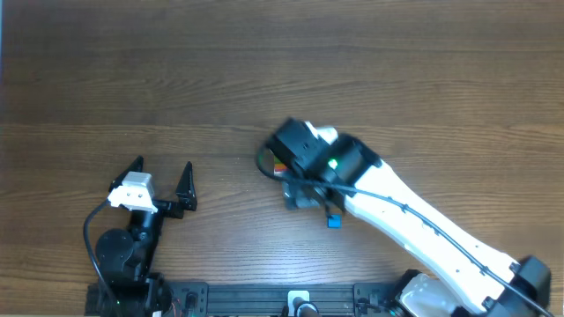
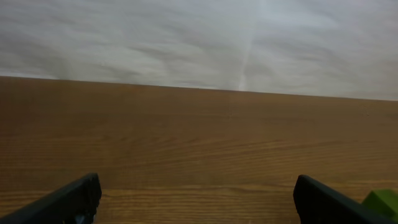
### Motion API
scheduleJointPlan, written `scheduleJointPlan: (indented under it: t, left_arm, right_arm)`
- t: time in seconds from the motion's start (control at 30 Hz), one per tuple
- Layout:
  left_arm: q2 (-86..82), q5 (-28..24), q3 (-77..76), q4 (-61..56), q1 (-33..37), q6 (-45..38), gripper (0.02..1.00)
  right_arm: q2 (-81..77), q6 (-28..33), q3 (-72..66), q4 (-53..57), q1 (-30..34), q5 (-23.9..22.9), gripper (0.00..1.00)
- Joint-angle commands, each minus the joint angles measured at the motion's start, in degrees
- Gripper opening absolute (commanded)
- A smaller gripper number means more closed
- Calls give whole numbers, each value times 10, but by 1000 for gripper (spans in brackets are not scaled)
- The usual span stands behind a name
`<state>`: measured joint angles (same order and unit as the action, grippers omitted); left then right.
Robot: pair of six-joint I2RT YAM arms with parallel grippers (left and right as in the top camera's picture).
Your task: Stack Cubes
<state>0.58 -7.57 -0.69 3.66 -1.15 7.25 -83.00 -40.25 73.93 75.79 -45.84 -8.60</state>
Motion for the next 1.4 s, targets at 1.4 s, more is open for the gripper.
scheduleJointPlan:
  t: [1.4]
  left_arm:
    - [-4,-7,3,0,3,-8,1000]
  right_arm:
    - [-10,-64,-362,-334,34,2,687]
